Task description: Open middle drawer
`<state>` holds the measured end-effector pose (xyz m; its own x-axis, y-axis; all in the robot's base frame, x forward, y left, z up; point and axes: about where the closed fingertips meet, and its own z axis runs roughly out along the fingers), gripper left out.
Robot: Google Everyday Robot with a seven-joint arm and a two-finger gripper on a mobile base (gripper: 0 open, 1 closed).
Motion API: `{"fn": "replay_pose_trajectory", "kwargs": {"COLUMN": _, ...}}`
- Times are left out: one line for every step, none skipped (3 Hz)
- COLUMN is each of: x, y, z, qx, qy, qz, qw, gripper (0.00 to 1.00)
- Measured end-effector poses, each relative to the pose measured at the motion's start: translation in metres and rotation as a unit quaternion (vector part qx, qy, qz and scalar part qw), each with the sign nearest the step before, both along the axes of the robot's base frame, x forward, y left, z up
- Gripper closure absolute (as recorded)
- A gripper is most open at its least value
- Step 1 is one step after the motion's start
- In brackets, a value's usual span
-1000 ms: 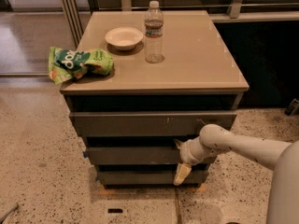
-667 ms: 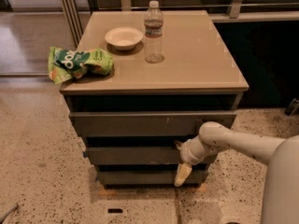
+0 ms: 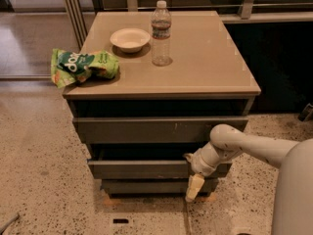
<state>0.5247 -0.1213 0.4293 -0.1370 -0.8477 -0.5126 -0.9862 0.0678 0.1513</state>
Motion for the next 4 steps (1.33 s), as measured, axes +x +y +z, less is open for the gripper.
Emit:
{"fn": "replay_pose_trajectory", "kwargs": {"x": -0.022, "y": -0.002, "z": 0.014, "qx": 0.004, "qy": 0.025, "qz": 0.009, "qw": 0.9996, "gripper": 0.00}}
{"fn": "replay_pose_trajectory", "kwargs": {"x": -0.055, "y": -0.004, "z": 0.024, "qx": 0.014, "qy": 0.063, "qz": 0.020, "qw": 0.9977, "gripper": 0.00}}
{"fn": "replay_pose_trajectory", "kwargs": {"x": -0.088, "y": -0.005, "z": 0.026, "qx": 0.024, "qy": 0.110, "qz": 0.032, "qw": 0.9931, "gripper": 0.00}}
{"fn": "replay_pose_trajectory", "kwargs": {"x": -0.117, "y": -0.009, "z": 0.036, "qx": 0.024, "qy": 0.148, "qz": 0.045, "qw": 0.9877, "gripper": 0.00}}
